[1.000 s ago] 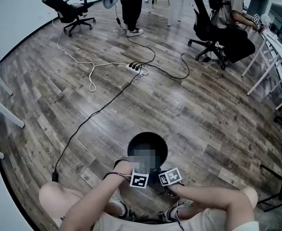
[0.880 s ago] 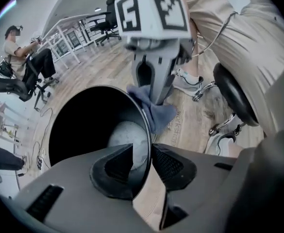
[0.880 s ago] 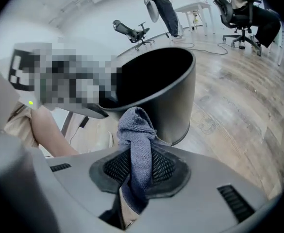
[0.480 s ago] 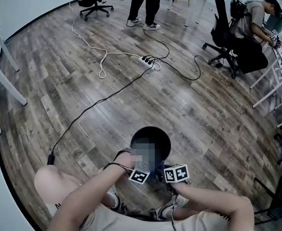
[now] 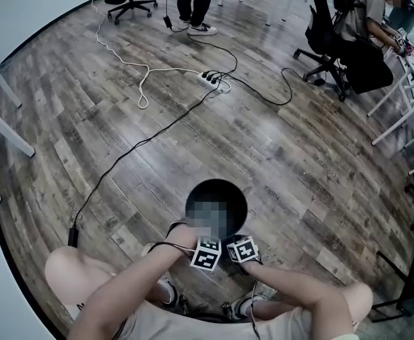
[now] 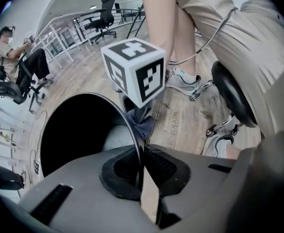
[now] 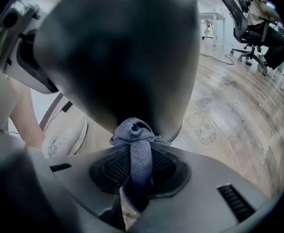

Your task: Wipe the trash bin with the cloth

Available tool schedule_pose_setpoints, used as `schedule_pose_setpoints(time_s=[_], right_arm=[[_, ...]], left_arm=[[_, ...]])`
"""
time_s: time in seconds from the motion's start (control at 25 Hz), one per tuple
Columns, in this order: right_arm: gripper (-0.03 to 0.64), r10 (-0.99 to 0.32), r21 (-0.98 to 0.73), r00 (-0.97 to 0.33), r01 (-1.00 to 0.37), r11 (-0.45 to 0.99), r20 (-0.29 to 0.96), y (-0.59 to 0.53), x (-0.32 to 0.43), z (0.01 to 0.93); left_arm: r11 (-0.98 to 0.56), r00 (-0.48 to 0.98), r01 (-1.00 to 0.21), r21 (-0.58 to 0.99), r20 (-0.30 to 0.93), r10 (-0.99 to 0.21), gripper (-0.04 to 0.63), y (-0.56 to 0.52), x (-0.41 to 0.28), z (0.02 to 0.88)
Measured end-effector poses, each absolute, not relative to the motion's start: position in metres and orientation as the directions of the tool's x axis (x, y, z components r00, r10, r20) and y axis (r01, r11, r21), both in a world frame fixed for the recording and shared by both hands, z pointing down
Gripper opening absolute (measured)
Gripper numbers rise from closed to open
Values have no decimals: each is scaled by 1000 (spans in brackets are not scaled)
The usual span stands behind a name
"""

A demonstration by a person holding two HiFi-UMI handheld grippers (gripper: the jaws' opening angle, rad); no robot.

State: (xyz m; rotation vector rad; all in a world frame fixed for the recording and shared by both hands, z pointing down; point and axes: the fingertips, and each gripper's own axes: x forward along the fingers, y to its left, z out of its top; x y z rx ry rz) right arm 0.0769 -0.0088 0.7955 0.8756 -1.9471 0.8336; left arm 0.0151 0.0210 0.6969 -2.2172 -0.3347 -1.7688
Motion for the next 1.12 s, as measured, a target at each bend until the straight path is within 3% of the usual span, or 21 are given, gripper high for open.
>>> schedule_pose_setpoints(time_s=[0.2,0.52,0.72,0.88,1.0,1.12], right_arm=[[81,-286,-190,-385,-826,531,877,-11,77,846],[81,-249,-292,-397,-881,372,883,-6,89,869],[82,-248,-386,-414,-910,154,876,-9,94,836],[82,-253,-405,-452,-888,215,856,-2,93,795],[82,-267,-422,-456,-889,177,849,1,105,766],[82,-279,-401,-470,-876,269,838,2,106,727]], left_arm=[[-940,226,333,-80,974,-3,29,20,19,696],[-964,217,249,-94,975,-39,31,20,32,698],[-972,273,226,-62,962,2,51,19,37,688],[-958,256,279,-57,966,17,129,15,25,679],[-940,215,338,-31,976,45,133,16,10,678],[-915,145,397,-68,989,-10,133,11,-5,687]])
